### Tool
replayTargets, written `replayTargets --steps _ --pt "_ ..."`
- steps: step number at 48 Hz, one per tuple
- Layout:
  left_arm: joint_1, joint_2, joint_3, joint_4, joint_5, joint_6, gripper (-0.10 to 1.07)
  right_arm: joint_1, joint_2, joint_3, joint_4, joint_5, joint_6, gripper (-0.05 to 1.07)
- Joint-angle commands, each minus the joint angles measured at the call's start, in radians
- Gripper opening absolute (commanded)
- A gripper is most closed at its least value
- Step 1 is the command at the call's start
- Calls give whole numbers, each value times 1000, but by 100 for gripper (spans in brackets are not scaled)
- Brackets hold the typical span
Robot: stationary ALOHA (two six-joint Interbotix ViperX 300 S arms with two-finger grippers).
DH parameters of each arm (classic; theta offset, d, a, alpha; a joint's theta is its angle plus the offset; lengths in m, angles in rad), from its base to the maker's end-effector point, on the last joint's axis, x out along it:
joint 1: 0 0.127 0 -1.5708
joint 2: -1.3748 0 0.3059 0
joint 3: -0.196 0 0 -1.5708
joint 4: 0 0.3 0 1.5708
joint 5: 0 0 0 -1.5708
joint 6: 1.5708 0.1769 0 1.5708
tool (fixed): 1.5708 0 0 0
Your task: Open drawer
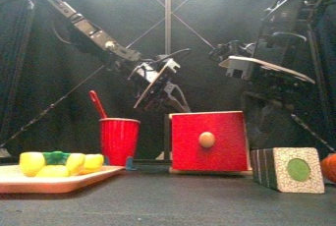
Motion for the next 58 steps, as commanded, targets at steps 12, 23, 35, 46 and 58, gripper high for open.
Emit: replayTargets --steps 12,23,35,46,58 --pt "0 -46 -3 14 21 5 49 11 -117 51 -2 0 14 43" --pt "0 -80 8 57 46 6 49 8 -124 49 -38 -17 11 43" --pt "2 -80 3 97 40 6 49 14 -161 -11 -71 11 -57 43" --pt "0 -75 2 101 41 6 49 14 -196 -35 84 -84 -137 42" --pt "2 -71 8 172 46 6 49 -49 -241 -67 212 -218 -178 45"
